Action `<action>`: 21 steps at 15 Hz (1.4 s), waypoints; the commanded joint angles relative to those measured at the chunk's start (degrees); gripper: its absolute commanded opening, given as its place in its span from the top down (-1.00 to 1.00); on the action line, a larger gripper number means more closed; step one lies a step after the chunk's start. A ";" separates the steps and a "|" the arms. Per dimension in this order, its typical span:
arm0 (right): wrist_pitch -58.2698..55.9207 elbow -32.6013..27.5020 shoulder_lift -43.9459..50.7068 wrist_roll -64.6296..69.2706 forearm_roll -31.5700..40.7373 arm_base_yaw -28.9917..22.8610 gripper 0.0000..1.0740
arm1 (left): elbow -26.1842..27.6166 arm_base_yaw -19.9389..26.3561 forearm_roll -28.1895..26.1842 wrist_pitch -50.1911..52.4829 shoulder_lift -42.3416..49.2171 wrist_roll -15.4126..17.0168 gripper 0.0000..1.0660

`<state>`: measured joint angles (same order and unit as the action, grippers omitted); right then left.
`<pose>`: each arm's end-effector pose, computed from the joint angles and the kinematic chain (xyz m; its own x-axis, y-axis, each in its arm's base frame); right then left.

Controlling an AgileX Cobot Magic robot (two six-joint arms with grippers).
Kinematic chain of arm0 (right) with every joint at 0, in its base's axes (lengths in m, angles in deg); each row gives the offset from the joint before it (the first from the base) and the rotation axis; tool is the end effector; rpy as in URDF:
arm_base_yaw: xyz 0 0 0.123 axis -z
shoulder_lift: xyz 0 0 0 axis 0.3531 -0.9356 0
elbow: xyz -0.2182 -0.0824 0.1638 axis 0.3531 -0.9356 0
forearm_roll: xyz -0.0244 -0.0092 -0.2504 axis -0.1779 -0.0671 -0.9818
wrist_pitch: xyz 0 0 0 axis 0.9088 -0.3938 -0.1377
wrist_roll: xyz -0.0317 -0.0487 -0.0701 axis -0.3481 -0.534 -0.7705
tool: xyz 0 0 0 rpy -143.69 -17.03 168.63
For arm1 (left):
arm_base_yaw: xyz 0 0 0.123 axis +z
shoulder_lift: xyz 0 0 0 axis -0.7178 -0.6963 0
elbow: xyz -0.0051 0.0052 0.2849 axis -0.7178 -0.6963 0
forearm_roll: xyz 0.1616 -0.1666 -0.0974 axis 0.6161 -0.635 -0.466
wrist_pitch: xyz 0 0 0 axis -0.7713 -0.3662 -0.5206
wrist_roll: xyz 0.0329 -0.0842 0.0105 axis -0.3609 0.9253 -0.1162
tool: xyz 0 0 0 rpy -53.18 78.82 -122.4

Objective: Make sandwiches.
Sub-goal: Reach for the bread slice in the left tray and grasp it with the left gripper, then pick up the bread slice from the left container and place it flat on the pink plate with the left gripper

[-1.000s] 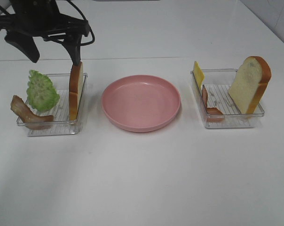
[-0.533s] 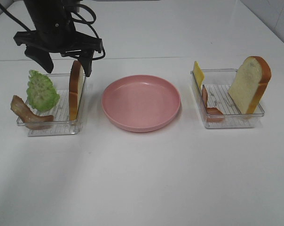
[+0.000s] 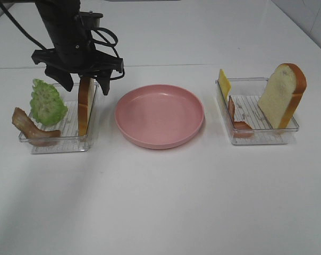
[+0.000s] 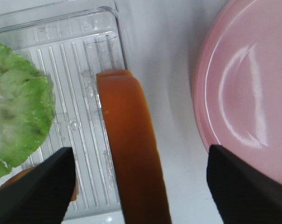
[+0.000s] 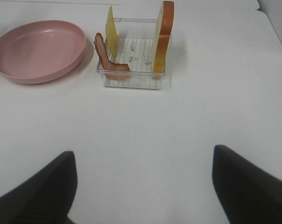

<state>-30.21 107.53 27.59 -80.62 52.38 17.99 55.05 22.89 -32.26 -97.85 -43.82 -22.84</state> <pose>-0.0072 0.0079 0.2776 -0.4510 -0.0672 -0.8900 -0.1487 0.9889 0.0006 0.4295 -0.1767 0.1961 -0.9511 0.1099 -0.2888 0.1226 0.9921 -0.0261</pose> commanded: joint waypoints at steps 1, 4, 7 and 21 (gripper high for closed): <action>0.69 0.00 1.03 -0.46 -0.17 0.34 -0.42 | 0.23 -0.06 0.92 0.86 -0.86 0.34 -0.31; 0.69 0.00 1.03 -0.46 -0.17 0.34 -0.42 | 0.23 -0.06 1.26 1.03 -0.97 0.34 0.17; 0.69 0.00 1.03 -0.46 -0.17 0.34 -0.42 | 0.23 -0.06 2.35 1.60 -0.97 0.34 0.67; 0.69 0.00 1.03 -0.46 -0.17 0.34 -0.42 | 8.14 8.48 -23.49 -4.87 8.08 -15.13 1.00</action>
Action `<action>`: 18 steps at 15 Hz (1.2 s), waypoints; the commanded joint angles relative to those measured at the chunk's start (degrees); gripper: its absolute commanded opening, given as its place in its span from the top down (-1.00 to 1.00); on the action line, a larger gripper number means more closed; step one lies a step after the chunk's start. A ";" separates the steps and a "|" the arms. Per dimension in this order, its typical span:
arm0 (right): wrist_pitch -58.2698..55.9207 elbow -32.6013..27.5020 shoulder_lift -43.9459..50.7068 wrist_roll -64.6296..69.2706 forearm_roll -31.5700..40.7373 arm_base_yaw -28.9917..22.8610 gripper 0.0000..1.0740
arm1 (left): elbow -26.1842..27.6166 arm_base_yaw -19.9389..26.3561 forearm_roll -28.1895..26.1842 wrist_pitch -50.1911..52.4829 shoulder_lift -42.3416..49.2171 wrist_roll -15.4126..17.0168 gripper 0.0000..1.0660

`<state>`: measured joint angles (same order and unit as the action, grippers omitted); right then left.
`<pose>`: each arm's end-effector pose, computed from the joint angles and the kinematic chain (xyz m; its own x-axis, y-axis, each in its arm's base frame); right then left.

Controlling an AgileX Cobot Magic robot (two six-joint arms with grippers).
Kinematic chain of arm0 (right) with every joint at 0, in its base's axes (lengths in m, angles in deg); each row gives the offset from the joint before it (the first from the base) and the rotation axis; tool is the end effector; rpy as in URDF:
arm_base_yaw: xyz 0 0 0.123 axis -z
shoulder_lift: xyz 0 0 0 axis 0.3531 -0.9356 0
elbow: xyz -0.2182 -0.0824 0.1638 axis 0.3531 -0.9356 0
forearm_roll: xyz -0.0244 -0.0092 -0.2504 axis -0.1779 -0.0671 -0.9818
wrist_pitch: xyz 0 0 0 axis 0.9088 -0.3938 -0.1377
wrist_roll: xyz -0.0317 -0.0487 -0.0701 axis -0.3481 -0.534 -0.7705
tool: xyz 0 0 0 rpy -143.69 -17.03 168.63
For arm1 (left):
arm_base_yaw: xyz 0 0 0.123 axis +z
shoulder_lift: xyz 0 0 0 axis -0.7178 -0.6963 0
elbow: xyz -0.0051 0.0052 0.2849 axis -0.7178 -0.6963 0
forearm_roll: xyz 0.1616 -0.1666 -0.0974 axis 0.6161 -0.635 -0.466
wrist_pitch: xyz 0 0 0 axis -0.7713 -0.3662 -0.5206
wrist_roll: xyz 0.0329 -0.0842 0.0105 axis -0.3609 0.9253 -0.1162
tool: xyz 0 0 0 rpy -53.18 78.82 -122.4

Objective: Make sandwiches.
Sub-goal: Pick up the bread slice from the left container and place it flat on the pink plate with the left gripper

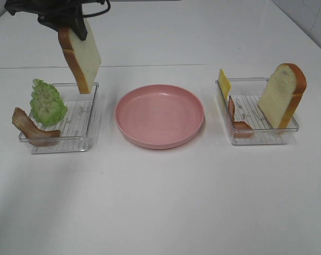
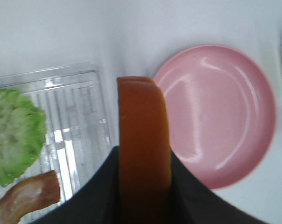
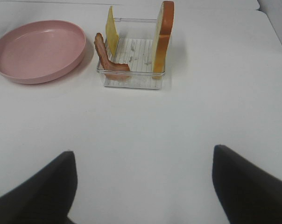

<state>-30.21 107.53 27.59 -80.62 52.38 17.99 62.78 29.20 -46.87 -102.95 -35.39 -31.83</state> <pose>-0.0072 0.0079 0.2776 -0.4510 -0.0672 -0.8900 -0.1487 0.9889 0.0006 0.4287 -0.1442 0.3005 -0.9070 0.0244 -0.4205 0.1439 0.9562 -0.2550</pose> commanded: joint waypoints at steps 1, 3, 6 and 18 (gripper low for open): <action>0.69 0.00 1.03 -0.46 -0.17 0.34 -0.42 | 0.34 3.90 -18.39 1.83 -1.95 -11.92 1.00; 0.69 0.00 1.03 -0.46 -0.17 0.34 -0.42 | 0.40 4.41 -26.99 3.21 -5.56 -17.93 1.00; 0.69 0.00 1.03 -0.46 -0.17 0.34 -0.42 | 0.40 4.30 -41.37 3.90 -13.64 -22.80 1.00; 0.69 0.00 0.97 -0.46 -0.17 0.34 -0.42 | 0.40 0.23 -56.84 9.00 -26.41 -32.03 1.00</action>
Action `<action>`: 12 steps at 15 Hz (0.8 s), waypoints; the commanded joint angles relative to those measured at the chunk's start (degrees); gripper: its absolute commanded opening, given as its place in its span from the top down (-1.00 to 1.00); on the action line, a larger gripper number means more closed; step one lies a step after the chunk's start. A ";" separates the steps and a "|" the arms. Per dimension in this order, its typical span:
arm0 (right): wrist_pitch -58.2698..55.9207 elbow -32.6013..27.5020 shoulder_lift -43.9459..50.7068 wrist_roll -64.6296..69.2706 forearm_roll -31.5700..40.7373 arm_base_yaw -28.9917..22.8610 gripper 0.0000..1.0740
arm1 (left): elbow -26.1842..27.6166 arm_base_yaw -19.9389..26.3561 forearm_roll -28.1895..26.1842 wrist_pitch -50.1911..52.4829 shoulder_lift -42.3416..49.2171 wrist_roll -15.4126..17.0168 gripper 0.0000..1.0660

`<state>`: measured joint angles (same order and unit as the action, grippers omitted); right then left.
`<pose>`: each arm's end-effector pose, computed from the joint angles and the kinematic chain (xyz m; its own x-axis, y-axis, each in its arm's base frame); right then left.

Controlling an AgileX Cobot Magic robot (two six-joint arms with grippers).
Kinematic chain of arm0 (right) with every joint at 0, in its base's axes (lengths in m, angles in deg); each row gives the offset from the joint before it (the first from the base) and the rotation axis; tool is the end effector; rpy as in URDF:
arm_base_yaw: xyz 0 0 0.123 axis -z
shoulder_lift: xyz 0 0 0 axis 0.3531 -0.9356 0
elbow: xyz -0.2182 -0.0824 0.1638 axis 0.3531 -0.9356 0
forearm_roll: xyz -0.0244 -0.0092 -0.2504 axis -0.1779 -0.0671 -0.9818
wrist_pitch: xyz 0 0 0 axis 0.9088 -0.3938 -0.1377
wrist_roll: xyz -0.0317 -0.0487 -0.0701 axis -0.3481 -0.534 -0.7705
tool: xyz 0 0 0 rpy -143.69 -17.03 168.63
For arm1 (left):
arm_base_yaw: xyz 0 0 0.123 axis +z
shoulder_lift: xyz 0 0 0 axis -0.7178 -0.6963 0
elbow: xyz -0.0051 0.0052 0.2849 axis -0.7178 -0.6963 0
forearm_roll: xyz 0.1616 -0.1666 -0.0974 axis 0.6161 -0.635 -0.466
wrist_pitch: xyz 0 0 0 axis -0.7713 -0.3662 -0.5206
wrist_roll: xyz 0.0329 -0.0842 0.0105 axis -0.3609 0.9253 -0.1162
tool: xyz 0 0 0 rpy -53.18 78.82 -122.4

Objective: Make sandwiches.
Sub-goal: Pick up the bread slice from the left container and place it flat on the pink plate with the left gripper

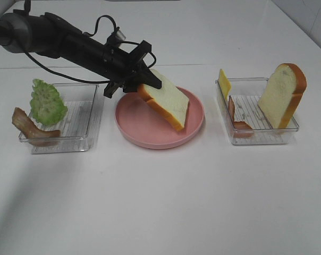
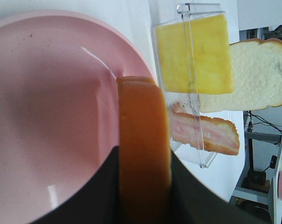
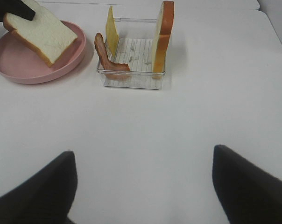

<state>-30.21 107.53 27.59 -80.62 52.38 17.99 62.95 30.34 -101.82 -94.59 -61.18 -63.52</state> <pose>-0.0072 0.0079 0.2776 -0.4510 -0.0672 -0.8900 -0.1487 0.9889 0.0006 0.4795 -0.2028 0.1259 -0.9776 -0.0788 -0.1950 0.1144 0.5787 -0.8075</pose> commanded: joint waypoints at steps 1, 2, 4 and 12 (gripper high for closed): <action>0.69 0.00 0.97 -0.46 -0.17 0.34 -0.42 | 0.23 -1.32 -2.12 1.20 -0.86 -0.69 1.00; 0.69 0.00 0.97 -0.46 -0.17 0.34 -0.42 | 0.23 -1.43 -2.01 2.12 -0.86 -1.09 1.00; 0.69 0.00 0.97 -0.46 -0.17 0.34 -0.42 | 0.23 -1.60 -2.06 3.15 -0.86 0.06 1.00; 0.69 0.00 0.97 -0.46 -0.17 0.34 -0.42 | 0.23 -2.01 4.35 3.27 -0.17 2.23 -0.23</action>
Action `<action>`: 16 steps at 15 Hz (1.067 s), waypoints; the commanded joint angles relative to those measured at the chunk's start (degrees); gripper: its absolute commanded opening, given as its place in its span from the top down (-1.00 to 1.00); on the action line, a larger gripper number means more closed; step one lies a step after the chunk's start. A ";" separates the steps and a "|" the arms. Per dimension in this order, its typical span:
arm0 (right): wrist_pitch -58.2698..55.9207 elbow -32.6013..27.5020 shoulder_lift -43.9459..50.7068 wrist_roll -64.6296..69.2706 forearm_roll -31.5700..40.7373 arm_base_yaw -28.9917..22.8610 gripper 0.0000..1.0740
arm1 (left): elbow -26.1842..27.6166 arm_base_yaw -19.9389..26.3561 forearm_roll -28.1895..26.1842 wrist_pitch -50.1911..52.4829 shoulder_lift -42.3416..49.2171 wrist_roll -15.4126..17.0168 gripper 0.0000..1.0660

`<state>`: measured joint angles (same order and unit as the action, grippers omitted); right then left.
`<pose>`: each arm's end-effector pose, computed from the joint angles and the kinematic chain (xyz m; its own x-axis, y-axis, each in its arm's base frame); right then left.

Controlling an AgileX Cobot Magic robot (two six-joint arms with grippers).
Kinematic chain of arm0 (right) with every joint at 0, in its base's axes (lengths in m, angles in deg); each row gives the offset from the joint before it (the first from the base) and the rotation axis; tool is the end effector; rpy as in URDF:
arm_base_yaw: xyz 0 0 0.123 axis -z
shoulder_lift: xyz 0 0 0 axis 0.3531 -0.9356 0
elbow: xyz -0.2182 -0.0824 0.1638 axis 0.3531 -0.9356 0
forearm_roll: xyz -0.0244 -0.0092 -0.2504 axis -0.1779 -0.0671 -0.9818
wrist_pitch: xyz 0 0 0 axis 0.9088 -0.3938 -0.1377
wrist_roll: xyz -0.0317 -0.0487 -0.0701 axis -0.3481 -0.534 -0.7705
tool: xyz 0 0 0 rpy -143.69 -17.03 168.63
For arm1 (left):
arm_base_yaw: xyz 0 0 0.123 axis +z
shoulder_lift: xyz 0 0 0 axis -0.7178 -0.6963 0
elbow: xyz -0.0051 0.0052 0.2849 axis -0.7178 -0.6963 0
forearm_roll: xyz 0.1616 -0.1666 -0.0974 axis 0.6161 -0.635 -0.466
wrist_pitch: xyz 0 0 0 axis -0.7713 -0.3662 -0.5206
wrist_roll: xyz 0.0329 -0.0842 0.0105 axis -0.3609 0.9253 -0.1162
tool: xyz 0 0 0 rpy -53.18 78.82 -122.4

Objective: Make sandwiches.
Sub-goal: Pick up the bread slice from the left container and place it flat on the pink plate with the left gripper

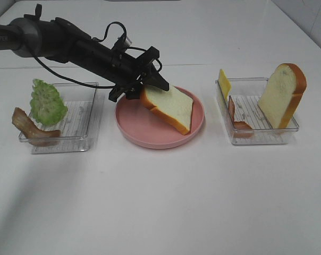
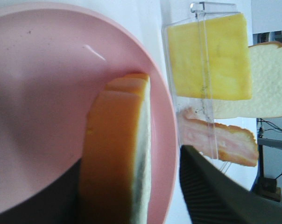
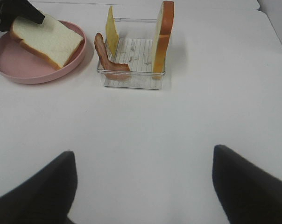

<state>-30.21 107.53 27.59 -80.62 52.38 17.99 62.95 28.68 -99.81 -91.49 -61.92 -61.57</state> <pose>-0.0072 0.0079 0.2776 -0.4510 -0.0672 -0.8900 -0.1487 0.9889 0.0006 0.4774 -0.2138 0.1166 -0.9765 -0.0890 -0.1961 0.1012 0.6141 -0.7827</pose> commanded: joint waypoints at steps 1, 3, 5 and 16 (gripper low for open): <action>0.69 0.00 0.97 -0.46 -0.17 0.34 -0.42 | 0.23 -0.34 3.95 0.46 1.03 0.29 -0.34; 0.69 0.00 0.97 -0.46 -0.17 0.34 -0.42 | 0.23 -0.34 5.04 0.46 1.49 0.29 -0.38; 0.69 0.00 0.97 -0.46 -0.17 0.34 -0.42 | 1.03 -0.34 8.94 0.46 1.66 3.15 -0.39; 0.69 0.00 0.97 -0.46 -0.17 0.34 -0.42 | 23.72 -6.59 51.91 -17.07 1.66 29.28 -0.49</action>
<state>-30.21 107.53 27.59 -80.62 52.38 17.99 85.07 22.26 -49.51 -106.10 -60.89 -33.89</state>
